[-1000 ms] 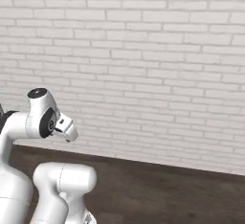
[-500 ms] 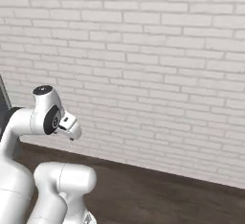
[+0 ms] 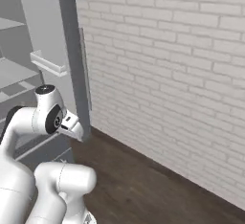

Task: Place one tomato and one chicken drumstick in each tupperware on the nearby counter, to pack two identical lunches.

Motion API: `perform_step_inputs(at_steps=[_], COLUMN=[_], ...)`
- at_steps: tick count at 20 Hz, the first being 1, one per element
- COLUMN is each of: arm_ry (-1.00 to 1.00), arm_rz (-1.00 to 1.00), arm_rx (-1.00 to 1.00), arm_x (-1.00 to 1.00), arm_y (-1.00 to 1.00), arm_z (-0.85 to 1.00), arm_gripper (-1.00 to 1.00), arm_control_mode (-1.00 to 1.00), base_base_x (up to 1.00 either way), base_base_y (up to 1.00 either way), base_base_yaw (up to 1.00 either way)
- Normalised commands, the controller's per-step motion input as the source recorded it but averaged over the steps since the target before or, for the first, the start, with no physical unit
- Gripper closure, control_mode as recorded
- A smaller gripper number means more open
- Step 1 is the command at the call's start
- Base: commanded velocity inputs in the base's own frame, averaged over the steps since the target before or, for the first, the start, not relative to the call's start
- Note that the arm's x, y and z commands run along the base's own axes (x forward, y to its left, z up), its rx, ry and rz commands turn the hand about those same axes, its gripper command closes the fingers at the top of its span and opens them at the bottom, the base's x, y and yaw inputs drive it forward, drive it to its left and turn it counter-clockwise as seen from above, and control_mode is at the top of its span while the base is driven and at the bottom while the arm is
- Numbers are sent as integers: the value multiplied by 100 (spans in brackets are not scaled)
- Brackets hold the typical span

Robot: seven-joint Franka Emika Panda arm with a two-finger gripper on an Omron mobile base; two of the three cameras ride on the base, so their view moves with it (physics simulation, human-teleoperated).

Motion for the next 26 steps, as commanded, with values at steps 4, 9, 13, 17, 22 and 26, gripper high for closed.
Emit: perform_step_inputs(at_steps=[4, 9, 13, 17, 22, 26], arm_ry=[0, 0, 0, 0, 0, 0], arm_rz=[0, 0, 0, 0, 0, 0], arm_rx=[0, 0, 0, 0, 0, 0], arm_x=[0, 0, 0, 0, 0, 0], arm_y=[0, 0, 0, 0, 0, 0], arm_z=[0, 0, 0, 0, 0, 0], arm_gripper=[-100, -100, -100, -100, -100, -100], arm_control_mode=[100, 100, 100, 100, 100, 100], base_base_x=[14, 3, 60, 66, 50, -20], base_base_y=[-6, 0, -57, -86, -44, 17], base_base_yaw=[79, 21, 19, 48, 59, 75])
